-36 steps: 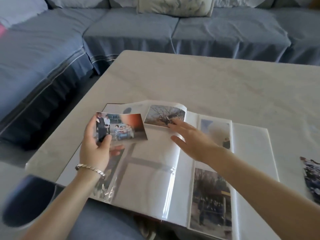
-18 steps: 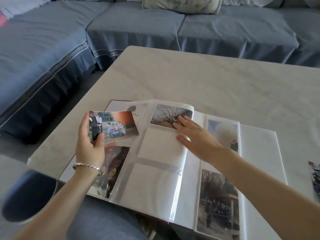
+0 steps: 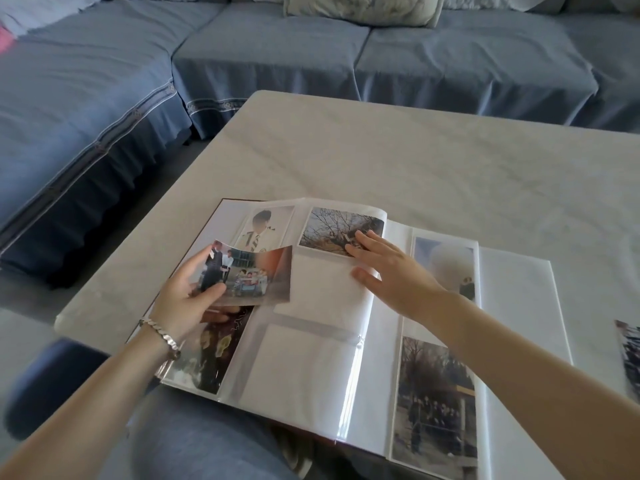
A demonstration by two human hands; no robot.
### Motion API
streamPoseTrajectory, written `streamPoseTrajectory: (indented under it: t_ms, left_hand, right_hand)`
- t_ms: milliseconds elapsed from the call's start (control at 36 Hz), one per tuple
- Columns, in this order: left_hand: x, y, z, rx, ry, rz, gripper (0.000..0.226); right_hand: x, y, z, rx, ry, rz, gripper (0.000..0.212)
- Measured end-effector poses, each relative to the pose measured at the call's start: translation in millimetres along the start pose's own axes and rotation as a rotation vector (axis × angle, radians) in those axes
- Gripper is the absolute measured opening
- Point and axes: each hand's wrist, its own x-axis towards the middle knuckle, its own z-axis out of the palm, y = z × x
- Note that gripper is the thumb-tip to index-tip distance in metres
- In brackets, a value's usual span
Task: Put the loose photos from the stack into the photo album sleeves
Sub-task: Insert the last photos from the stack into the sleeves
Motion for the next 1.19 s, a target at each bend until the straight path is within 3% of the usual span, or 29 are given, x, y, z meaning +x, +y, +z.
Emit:
streamPoseTrajectory:
  t_ms: [194,417,556,667,722,861,1194]
  left_hand:
    - [2.0,-0.1,-8.6,-0.049,-0.055,-0.143,0.063]
    - [-3.1,19.7,22.5,0.104,-0.113,-0.022,0.055]
    - [-4.2,29.1,39.5,0.118,-0.053,-0.029,0.039]
    - [-2.3,31.3,39.8,0.104,0.114,-0.069,0.023]
    - [-2.2,30.6,38.5,0.097,0.178,-0.078,0.027]
    - [-6.4,31.3,40.9,0.045,0.131,-0.149,0.017]
    - [-15.9,44.5,54.8,-0.006,0.133,-0.153,0.022]
  right_hand:
    - [0.1,-1.9,-2.4,0.014,-0.008,0.003,0.047]
    - [-0.4,-3.4,-6.2,0.011,-0.02,-0.001,0.047]
    - [-0.4,-3.7,-6.1,0.009,-0.004,0.002,0.042]
    - [1.4,-3.5,-6.3,0.005,-0.003,-0.002,0.042]
    - [1.9,-3.3,-6.4,0.008,-0.005,-0.001,0.041]
    - [3.3,-2.7,-8.0,0.003,-0.02,0.003,0.042]
    - [2.9,-3.1,-5.1,0.007,-0.011,0.009,0.042]
